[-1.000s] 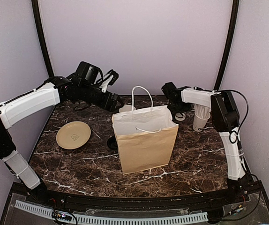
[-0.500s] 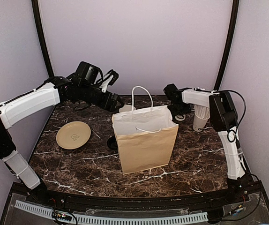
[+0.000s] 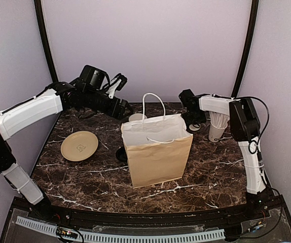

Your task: Pack the takeout coffee

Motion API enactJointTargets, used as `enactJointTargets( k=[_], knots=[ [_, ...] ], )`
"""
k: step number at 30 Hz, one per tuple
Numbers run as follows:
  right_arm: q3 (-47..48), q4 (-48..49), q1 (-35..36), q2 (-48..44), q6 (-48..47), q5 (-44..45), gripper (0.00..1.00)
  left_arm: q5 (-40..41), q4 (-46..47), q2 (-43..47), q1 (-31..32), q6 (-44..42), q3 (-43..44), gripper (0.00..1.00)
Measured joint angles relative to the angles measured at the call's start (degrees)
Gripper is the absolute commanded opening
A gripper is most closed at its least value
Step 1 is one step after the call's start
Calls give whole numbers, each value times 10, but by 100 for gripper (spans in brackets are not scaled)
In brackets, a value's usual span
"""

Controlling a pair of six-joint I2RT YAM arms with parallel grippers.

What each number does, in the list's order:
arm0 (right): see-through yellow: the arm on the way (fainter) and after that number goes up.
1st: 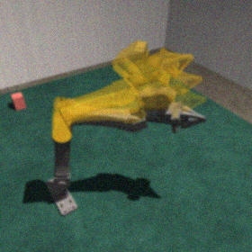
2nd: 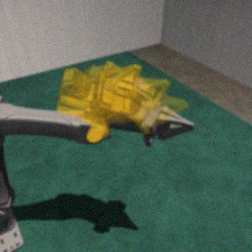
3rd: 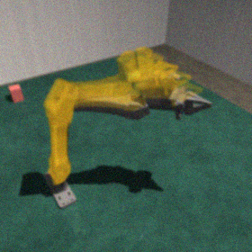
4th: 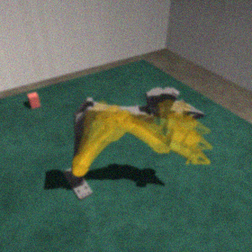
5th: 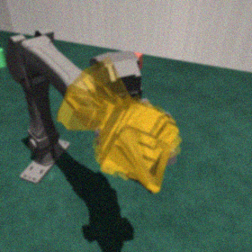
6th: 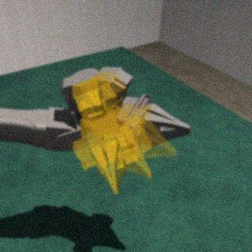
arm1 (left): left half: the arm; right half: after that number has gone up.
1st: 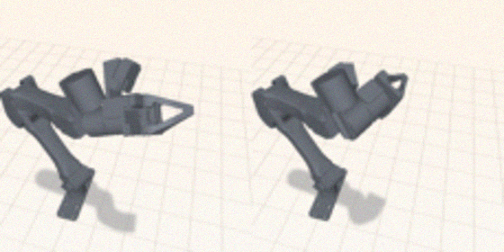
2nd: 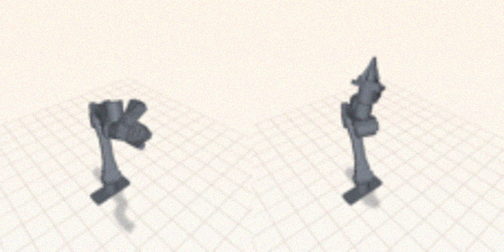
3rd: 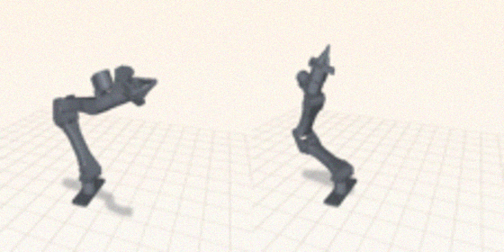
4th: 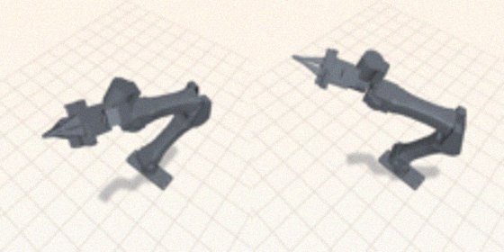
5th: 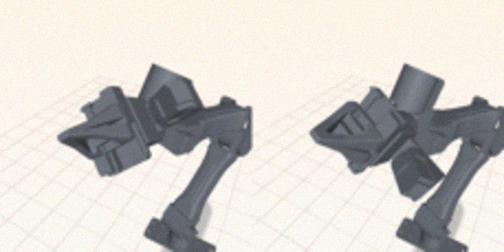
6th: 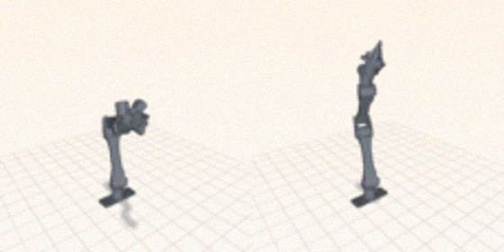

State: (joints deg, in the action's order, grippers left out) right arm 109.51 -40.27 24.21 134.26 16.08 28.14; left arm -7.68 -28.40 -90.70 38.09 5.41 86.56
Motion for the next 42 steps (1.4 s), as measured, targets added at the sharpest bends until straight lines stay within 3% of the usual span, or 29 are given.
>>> enactJointTargets(
  k=[12, 17, 24, 27, 34, 42],
  knots=[
    [-36, 16, 0, -152, -40, -71, 56, 12, -23, 12, 0, -9, 48, 83],
    [-30, 39, 5, -230, -81, -173, 58, 15, -52, -2, 0, -23, 154, 86],
    [2, 38, 28, -269, -178, -348, 59, 1, -85, -15, 0, -38, 269, 93],
    [1, 29, 36, -293, -228, -441, 60, -33, -97, -18, 0, -40, 291, 98],
    [-35, 18, 42, -411, -337, -587, 61, -162, -120, -19, 0, -39, 321, 99],
    [-50, -103, 51, -490, -496, -707, 66, -333, -117, -21, -1, -13, 325, 99]
  ],
)
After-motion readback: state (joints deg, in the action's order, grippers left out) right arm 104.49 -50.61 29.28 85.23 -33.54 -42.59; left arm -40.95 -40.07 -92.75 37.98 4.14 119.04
